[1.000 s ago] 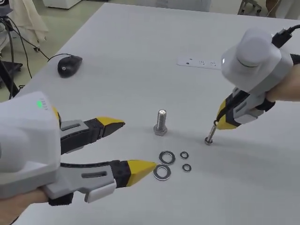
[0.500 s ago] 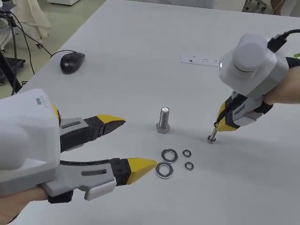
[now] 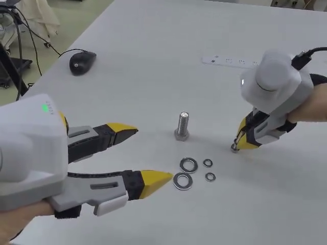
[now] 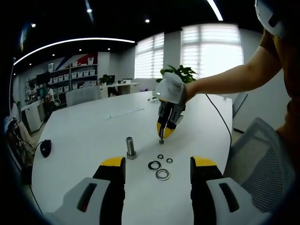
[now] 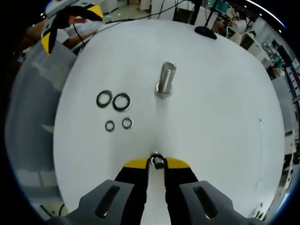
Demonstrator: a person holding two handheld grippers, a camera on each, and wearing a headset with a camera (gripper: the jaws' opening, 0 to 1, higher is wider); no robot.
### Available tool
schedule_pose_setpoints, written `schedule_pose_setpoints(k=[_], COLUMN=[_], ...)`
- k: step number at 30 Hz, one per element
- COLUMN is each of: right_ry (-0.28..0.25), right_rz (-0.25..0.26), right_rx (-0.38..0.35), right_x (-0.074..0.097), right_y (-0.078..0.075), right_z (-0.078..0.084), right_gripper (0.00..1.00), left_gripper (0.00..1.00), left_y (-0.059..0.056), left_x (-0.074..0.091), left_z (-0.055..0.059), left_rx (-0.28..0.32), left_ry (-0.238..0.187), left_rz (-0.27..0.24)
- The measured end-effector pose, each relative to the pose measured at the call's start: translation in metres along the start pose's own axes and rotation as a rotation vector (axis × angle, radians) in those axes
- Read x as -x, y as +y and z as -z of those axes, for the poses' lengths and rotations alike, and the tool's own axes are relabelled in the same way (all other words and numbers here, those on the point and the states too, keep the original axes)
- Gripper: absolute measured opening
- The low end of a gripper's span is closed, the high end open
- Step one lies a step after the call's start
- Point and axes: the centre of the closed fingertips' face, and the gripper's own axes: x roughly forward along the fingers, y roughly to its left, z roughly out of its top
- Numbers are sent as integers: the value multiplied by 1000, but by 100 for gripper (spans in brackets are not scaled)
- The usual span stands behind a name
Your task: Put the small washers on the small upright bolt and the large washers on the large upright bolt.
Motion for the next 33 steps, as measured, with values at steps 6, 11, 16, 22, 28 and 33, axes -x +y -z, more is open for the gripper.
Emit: schedule_pose_setpoints(k=[6,11,16,22,28,33], right_ry=[-9,-16,-20,-17,-63,-75], right_rz=[10,18,34,32,32,11], right_rx=[5,-12,-18,-37,-65,-42], right_x=[-6,-2,6,18,28,24], right_y=[-1,-1,2,14,36,55], right_z=[2,6,12,13,0,-11], right_gripper=[14,16,16,15,15,15], left_gripper=[55,55,55,55,55,55], left_y=[1,1,0,-5,-7,-9], left_x=[1,1,2,3,5,10], left_z=[0,-2,-3,-8,-8,-11], left_rx=[0,-1,-5,-18,-27,-40], left_ry=[-2,-6,-10,-20,-25,-31], left_rz=[-3,-5,-7,-4,-4,-8])
